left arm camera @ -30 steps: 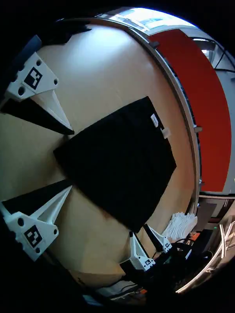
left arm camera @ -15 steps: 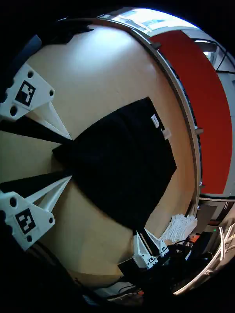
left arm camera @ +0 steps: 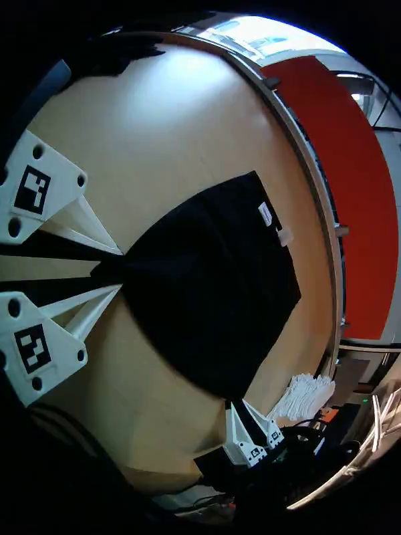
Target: Fold towel
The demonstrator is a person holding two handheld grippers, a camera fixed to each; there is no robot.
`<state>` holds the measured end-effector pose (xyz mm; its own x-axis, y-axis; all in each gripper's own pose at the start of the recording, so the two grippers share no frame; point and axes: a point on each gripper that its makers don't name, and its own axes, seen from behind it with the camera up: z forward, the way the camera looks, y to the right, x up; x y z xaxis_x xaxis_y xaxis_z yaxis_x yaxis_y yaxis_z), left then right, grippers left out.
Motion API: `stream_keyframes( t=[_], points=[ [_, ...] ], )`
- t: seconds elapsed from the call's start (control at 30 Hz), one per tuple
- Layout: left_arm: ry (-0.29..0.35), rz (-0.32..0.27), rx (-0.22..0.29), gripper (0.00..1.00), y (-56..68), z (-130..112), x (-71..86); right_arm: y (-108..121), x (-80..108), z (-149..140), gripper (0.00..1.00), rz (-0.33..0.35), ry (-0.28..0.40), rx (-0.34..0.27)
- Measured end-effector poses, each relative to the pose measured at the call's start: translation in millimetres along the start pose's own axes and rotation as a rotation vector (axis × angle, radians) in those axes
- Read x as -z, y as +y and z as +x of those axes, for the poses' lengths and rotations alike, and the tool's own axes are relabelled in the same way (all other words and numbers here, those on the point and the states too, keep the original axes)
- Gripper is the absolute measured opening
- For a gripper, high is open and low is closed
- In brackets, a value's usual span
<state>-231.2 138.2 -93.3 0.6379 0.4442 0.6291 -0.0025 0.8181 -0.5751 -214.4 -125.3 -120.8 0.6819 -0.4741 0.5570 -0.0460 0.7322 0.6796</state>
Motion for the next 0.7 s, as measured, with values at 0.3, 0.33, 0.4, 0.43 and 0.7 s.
stream_keyframes(
  t=[0.3,0.33,0.4,0.43,0.7],
  points=[
    [-0.009,-0.005,0.028,0.14,1.2,5,4.2,1,8.0,14,0.14,-0.018,0.019,0.005],
    [-0.007,-0.005,0.032,0.14,1.2,6,5.5,1,9.3,16,0.14,-0.02,0.022,0.005],
    [-0.003,-0.004,0.04,0.14,1.3,10,9.2,2,12.5,21,0.14,-0.024,0.031,0.002],
    [0.0,-0.004,0.044,0.14,1.4,12,11.2,2,14.3,24,0.14,-0.027,0.037,0.0],
    [0.034,-0.007,0.08,0.14,3.0,35,31.7,8,33.8,47,0.14,-0.051,0.078,-0.013]
  ],
)
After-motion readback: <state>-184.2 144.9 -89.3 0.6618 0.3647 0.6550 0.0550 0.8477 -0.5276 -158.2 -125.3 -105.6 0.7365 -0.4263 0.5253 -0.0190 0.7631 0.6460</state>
